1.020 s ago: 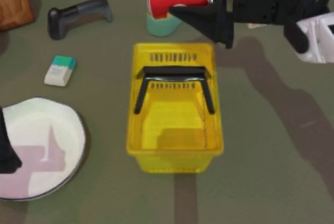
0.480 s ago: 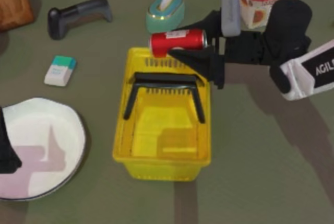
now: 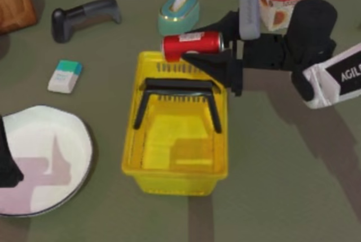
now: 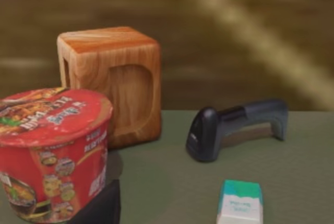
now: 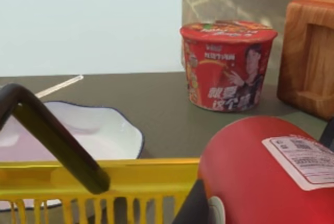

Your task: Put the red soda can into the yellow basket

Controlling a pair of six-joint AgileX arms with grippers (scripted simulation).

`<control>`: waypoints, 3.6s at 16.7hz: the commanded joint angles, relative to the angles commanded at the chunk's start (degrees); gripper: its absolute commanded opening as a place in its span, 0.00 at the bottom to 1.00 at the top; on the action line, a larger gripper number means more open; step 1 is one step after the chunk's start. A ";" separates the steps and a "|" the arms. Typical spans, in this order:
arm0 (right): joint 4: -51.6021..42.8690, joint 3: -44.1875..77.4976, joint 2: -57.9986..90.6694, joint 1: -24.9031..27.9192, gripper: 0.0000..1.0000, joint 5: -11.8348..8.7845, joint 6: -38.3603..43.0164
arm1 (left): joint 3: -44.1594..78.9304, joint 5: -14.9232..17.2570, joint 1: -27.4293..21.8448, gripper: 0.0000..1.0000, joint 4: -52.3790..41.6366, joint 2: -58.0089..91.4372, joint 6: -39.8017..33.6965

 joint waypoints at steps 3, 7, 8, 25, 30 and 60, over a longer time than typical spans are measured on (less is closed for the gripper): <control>0.00 0.00 0.00 0.00 0.53 0.00 0.00 | 0.00 0.00 0.00 1.00 0.00 0.00 0.00; 0.00 0.00 0.00 0.00 0.83 0.00 0.00 | 0.00 0.00 0.00 1.00 0.00 0.00 0.00; 0.00 0.00 0.00 0.00 0.90 0.00 0.00 | 0.00 0.00 0.00 1.00 0.00 0.00 0.00; -6.16 -8.09 -10.65 -1.99 1.00 5.66 -0.86 | 9.37 1.48 -4.55 1.00 -9.39 11.23 4.97; -16.85 -22.14 -29.67 -5.56 1.00 16.39 -1.80 | 27.55 2.83 -11.92 1.00 -26.18 32.44 14.48; -63.22 -71.14 -133.05 -18.40 1.00 63.90 -1.62 | 114.13 0.13 -38.75 1.00 -81.76 122.37 57.96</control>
